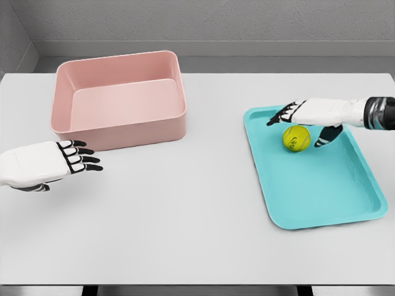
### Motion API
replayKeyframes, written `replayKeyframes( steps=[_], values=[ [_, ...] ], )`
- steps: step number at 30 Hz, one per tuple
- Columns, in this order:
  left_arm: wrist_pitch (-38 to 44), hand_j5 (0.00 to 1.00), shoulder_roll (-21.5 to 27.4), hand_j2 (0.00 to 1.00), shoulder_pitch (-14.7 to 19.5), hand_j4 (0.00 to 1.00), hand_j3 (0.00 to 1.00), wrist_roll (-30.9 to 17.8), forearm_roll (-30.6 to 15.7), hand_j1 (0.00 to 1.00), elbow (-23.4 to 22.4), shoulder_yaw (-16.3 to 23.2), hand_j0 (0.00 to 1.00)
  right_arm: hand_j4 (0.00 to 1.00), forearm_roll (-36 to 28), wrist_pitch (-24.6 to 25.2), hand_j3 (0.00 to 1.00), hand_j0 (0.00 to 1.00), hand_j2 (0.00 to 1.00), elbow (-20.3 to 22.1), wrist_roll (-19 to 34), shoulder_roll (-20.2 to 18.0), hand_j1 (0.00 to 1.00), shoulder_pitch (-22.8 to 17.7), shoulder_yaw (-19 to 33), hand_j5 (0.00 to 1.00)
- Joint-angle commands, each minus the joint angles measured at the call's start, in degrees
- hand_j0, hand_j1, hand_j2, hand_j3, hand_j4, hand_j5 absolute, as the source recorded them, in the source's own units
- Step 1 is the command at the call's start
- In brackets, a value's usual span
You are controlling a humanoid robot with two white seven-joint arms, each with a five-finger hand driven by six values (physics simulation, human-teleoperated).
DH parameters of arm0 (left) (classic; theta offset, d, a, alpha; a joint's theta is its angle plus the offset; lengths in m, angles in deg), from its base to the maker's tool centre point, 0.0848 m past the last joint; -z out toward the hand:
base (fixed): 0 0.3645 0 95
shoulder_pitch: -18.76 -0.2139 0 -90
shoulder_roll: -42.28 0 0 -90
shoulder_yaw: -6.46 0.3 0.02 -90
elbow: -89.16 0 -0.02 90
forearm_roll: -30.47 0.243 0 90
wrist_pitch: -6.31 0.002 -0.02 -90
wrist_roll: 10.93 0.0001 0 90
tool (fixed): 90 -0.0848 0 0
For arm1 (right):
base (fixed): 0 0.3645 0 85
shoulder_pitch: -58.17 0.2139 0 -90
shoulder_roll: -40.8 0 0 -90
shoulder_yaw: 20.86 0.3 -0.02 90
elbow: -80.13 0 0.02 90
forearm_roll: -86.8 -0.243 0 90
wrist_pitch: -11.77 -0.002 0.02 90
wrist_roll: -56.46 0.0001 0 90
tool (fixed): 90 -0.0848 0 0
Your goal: Put the tennis from the blue tray into the pink basket with both arms
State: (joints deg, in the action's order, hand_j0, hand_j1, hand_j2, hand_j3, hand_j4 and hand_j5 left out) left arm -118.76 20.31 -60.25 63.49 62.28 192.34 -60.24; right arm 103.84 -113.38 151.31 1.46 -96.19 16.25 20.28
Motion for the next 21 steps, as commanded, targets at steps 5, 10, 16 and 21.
replayKeyframes(
  steps=[5, 10, 16, 21],
  values=[
    [0.1, 1.0, 0.1, 1.0, 0.0, 1.0, 1.0, 0.0, -0.3, 1.0, 0.0, 0.1, 1.0, 1.0, 0.5, 0.1, 1.0, 1.0, 1.0, -5.3, 0.0, 2.3, 1.0, 0.0, -1.0, 1.0],
    [0.1, 1.0, -0.3, 1.0, 0.0, 1.0, 1.0, 0.1, -2.2, 1.0, -0.2, 0.4, 1.0, 1.0, 0.8, 0.1, 1.0, 1.0, 1.0, -6.5, 0.0, 3.5, 1.0, 0.1, -1.8, 1.0],
    [0.1, 1.0, -0.5, 1.0, -0.1, 1.0, 1.0, 0.2, -8.1, 1.0, -0.8, 1.3, 1.0, 0.97, 1.8, 0.1, 0.97, 0.97, 0.97, -7.5, 0.0, 4.7, 0.97, 0.1, -1.8, 0.97],
    [0.1, 1.0, -0.7, 1.0, -0.3, 1.0, 1.0, 0.2, -8.4, 1.0, -0.8, 1.3, 1.0, 0.82, 1.8, 0.1, 0.82, 0.82, 0.82, -7.4, 0.0, 4.5, 0.82, 0.1, -1.7, 0.82]
  ],
)
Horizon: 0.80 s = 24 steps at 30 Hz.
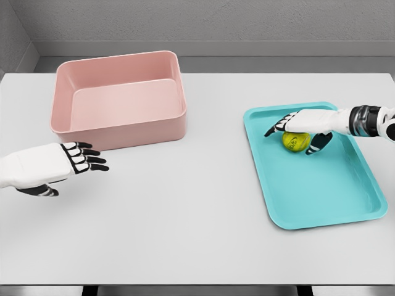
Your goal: Put the tennis from the blue tray into the pink basket with both arms
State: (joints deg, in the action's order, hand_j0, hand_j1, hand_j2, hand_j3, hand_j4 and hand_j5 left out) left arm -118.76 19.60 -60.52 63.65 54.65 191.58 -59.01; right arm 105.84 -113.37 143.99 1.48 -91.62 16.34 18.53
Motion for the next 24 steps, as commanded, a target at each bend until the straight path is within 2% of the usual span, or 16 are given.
replayKeyframes(
  steps=[1, 2, 3, 16, 18, 20, 22, 24],
  values=[
    [0.1, 1.0, 0.0, 1.0, 0.0, 1.0, 1.0, 0.0, -0.7, 1.0, 0.0, 0.1, 1.0, 0.75, -0.2, 0.1, 0.75, 0.75, 0.75, 0.0, 0.0, 0.0, 0.75, 0.0, 0.1, 0.75],
    [0.1, 1.0, 0.1, 1.0, 0.0, 1.0, 1.0, -0.1, -0.7, 1.0, 0.0, 0.1, 1.0, 0.62, -0.4, 0.1, 0.62, 0.62, 0.62, 0.0, 0.0, 0.1, 0.62, 0.0, 0.2, 0.62],
    [0.1, 1.0, 0.1, 1.0, 0.0, 1.0, 1.0, -0.1, -0.5, 1.0, 0.0, 0.1, 1.0, 0.56, -0.6, 0.1, 0.56, 0.56, 0.56, -0.1, 0.0, 0.1, 0.56, 0.0, 0.6, 0.56],
    [0.1, 1.0, 0.4, 1.0, 0.0, 1.0, 1.0, -0.2, 0.2, 1.0, 0.1, 0.1, 1.0, 0.52, -0.9, 0.1, 0.52, 0.52, 0.52, 0.5, 0.0, -0.3, 0.52, 0.8, 0.9, 0.52],
    [0.1, 1.0, 0.4, 1.0, 0.0, 1.0, 1.0, -0.2, 0.2, 1.0, 0.1, 0.1, 1.0, 0.52, -1.1, 0.1, 0.52, 0.52, 0.52, 3.1, 0.0, -1.6, 0.52, 1.1, 1.0, 0.52],
    [0.1, 1.0, 0.4, 1.0, 0.0, 1.0, 1.0, -0.2, 0.2, 1.0, 0.1, 0.1, 1.0, 0.52, -1.3, 0.1, 0.52, 0.52, 0.52, 3.9, 0.0, -2.3, 0.52, 1.1, 1.7, 0.52],
    [0.1, 1.0, 0.4, 1.0, 0.0, 1.0, 1.0, -0.2, 0.2, 1.0, 0.1, 0.1, 1.0, 0.52, -1.3, 0.1, 0.52, 0.52, 0.52, 8.4, 0.0, -4.8, 0.52, 1.0, 2.3, 0.52],
    [0.1, 1.0, 0.4, 1.0, 0.0, 1.0, 1.0, -0.2, 0.1, 1.0, 0.1, 0.1, 1.0, 0.52, -1.3, 0.1, 0.52, 0.52, 0.52, 10.9, 0.0, -5.7, 0.52, 1.0, 2.4, 0.52]
  ],
)
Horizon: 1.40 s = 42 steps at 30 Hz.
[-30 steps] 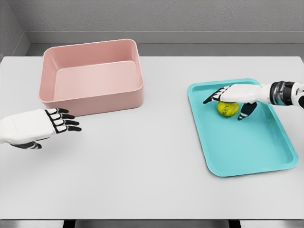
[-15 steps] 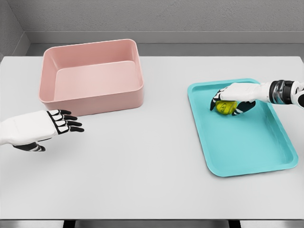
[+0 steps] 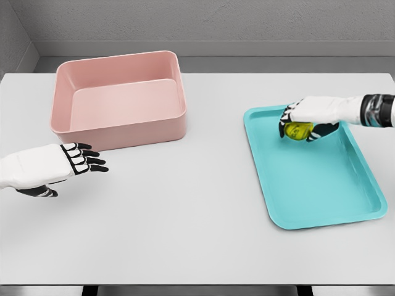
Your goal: Put the tennis from the blue tray into the pink basket with both arms
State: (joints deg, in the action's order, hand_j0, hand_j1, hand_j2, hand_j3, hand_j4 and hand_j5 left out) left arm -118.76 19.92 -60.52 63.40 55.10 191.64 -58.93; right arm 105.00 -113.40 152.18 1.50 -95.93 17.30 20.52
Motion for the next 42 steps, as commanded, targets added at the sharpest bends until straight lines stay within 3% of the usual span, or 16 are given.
replayKeyframes(
  steps=[1, 7, 13, 16, 23, 31, 42],
  values=[
    [0.1, 1.0, 0.1, 1.0, 0.0, 1.0, 1.0, 0.0, -0.4, 1.0, 0.0, 0.0, 1.0, 0.52, -0.4, 0.2, 0.52, 0.52, 0.52, 5.2, 0.0, -2.1, 0.52, 0.0, 0.4, 0.52],
    [0.1, 1.0, 0.1, 1.0, -0.1, 1.0, 1.0, 0.0, -0.3, 1.0, 0.0, 0.0, 1.0, 0.52, -0.4, 0.2, 0.52, 0.52, 0.52, 16.7, 0.0, -3.6, 0.52, -1.0, 0.1, 0.52],
    [0.1, 1.0, -0.2, 1.0, -0.1, 1.0, 1.0, 0.0, -0.2, 1.0, 0.0, 0.0, 1.0, 0.5, -0.3, 0.2, 0.5, 0.5, 0.5, 23.2, 0.0, -3.4, 0.5, -1.1, -0.7, 0.5],
    [0.1, 1.0, -0.3, 1.0, -0.1, 1.0, 1.0, 0.0, -0.1, 1.0, 0.0, 0.0, 1.0, 0.5, -0.2, 0.2, 0.5, 0.5, 0.5, 24.1, 0.0, -2.6, 0.5, -1.1, -2.3, 0.5],
    [0.1, 1.0, -1.0, 1.0, -0.2, 1.0, 1.0, 0.0, 0.5, 1.0, 0.0, 0.0, 1.0, 0.5, 0.3, 0.2, 0.5, 0.5, 0.5, 25.6, 0.0, 3.2, 0.5, -0.7, -3.9, 0.5],
    [0.1, 1.0, -1.0, 1.0, -0.2, 1.0, 1.0, 0.0, 0.6, 1.0, 0.0, 0.0, 1.0, 0.49, 1.7, 0.2, 0.49, 0.49, 0.49, 24.1, 0.0, 11.0, 0.49, 0.9, -7.0, 0.49],
    [0.1, 1.0, -0.9, 1.0, -0.3, 1.0, 1.0, 0.0, 0.5, 1.0, 0.0, 0.0, 1.0, 0.49, 4.5, 0.2, 0.49, 0.49, 0.49, 11.5, 0.0, 25.2, 0.49, 2.4, -10.8, 0.49]
  ],
)
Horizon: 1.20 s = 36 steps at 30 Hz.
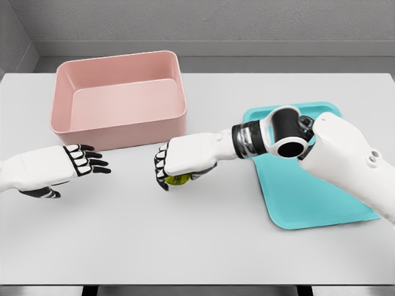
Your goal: Put the tennis from the blue tray into the pink basket with both arms
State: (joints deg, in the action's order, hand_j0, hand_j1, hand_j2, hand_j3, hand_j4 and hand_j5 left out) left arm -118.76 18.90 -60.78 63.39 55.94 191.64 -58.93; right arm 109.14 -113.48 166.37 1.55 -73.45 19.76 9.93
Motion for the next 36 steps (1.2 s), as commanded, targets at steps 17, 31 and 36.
replayKeyframes(
  steps=[17, 31, 36],
  values=[
    [0.1, 1.0, 0.3, 1.0, -0.1, 1.0, 1.0, 0.0, -0.3, 1.0, -0.2, 0.0, 1.0, 0.49, 2.6, 0.2, 0.49, 0.49, 0.49, -13.6, -0.1, 12.9, 0.49, 1.0, -1.7, 0.49],
    [0.1, 1.0, 0.5, 1.0, -0.1, 1.0, 1.0, 0.0, -0.5, 1.0, -0.2, 0.0, 1.0, 0.99, 4.5, 0.2, 0.99, 0.99, 0.99, -18.2, -0.1, 15.2, 0.99, 0.7, -1.6, 0.99],
    [0.1, 1.0, 0.5, 1.0, -0.1, 1.0, 1.0, 0.0, -0.5, 1.0, -0.1, 0.0, 1.0, 0.99, 4.5, 0.2, 0.99, 0.99, 0.99, -18.2, -0.1, 14.9, 0.99, 0.7, -1.0, 0.99]
  ],
)
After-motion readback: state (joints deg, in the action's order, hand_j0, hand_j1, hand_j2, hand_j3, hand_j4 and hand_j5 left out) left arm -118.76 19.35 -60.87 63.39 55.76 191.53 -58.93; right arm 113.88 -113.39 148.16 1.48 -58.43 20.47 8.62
